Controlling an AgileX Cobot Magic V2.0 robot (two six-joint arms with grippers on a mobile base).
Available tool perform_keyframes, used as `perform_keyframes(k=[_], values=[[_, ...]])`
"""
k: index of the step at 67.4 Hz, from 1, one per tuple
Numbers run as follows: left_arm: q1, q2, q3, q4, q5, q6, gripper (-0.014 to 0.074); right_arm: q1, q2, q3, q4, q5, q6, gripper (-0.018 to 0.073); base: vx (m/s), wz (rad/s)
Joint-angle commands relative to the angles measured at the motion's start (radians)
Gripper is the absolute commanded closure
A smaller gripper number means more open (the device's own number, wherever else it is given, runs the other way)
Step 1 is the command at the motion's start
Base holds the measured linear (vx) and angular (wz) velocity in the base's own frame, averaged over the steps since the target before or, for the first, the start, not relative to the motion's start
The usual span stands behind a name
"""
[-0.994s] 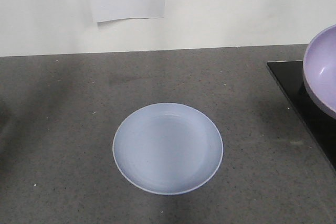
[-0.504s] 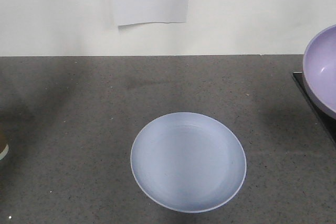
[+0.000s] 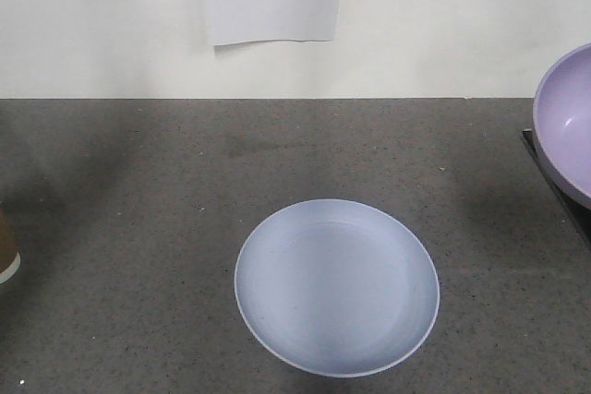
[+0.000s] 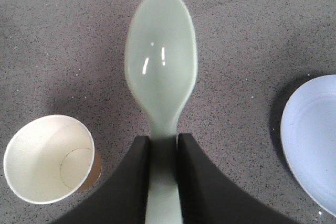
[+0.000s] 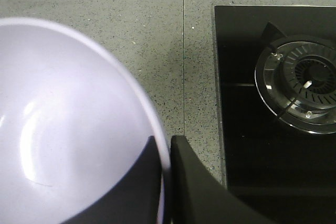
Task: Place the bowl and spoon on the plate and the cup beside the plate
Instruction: 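Position the base in front of the plate, holding spoon and bowl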
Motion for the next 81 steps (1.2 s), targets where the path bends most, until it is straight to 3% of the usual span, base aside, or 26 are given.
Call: perform_keyframes(k=[1,81], values=[[-0.004,-0.018,-0.028,-0.008,-0.024,-0.005,0.0603,-0.003,-0.013,-0.028,0.004,-0.057,-0.007,0.0565,0.0,0.0],[-0.004,-0.018,-0.028,-0.008,-0.024,-0.005,0.0603,-0.003,-0.013,-0.028,0.004,-0.057,-0.007,0.0565,0.0,0.0]])
